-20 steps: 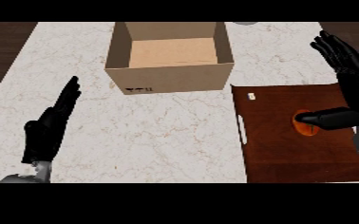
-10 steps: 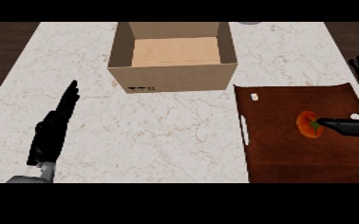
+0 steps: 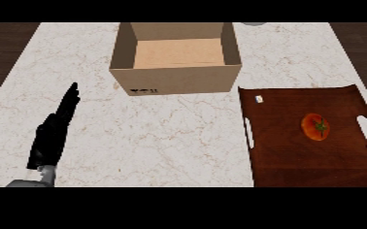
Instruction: Pick the tomato from the tray and place it in the cardboard box
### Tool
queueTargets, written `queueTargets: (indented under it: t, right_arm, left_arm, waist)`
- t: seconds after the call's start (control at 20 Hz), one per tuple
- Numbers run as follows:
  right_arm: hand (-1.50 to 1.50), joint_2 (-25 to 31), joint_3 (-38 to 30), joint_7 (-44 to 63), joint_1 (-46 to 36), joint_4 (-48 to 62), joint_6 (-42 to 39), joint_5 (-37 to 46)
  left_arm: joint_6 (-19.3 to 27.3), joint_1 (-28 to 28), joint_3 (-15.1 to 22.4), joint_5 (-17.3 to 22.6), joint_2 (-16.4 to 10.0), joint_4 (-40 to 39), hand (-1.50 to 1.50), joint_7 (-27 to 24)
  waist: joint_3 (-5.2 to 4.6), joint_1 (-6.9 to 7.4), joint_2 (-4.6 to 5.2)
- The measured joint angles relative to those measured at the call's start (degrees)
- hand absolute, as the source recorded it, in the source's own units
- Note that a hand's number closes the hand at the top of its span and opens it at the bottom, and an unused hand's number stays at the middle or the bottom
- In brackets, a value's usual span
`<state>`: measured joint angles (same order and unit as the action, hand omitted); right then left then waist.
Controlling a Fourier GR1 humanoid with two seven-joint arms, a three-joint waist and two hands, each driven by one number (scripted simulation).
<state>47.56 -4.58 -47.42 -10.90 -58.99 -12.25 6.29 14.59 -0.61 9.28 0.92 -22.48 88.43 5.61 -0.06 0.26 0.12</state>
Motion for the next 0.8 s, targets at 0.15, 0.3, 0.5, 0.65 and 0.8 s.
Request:
queueTargets:
  t: [0.15, 0.3, 0.5, 0.65, 0.8]
  right_arm:
    - [-1.50, 3.38, 3.63, 2.77, 0.62, -1.72, -0.02, 5.84]
    - [-1.50, 5.11, 6.59, 6.22, 1.61, -4.61, -1.33, 9.75]
    - [-1.50, 3.61, 9.24, 12.22, 3.46, -9.57, -1.17, 14.02]
    - [-1.50, 1.83, 9.24, 15.53, 5.31, -11.94, -0.53, 16.51]
    - [-1.50, -0.75, 9.13, 19.88, 5.56, -14.28, -0.27, 18.87]
  left_arm:
    - [0.05, 0.76, 0.11, -0.25, 0.36, 0.13, 0.00, -0.38]
    - [0.29, 1.17, 0.07, -0.87, 0.79, -0.09, 0.00, -0.67]
    - [0.37, 1.21, -0.15, -1.74, 1.86, 0.09, 0.00, -0.48]
    - [-0.92, 0.71, -1.47, -1.99, 1.61, 0.18, 0.00, 0.07]
    - [-1.77, 0.13, -2.37, -2.50, 2.20, 0.18, 0.00, 0.64]
  waist:
    - [-0.04, 0.13, -0.09]
    - [-0.03, -0.09, -0.16]
    - [0.01, -0.28, -0.20]
    - [0.02, -0.35, -0.20]
    - [0.04, -0.33, -0.18]
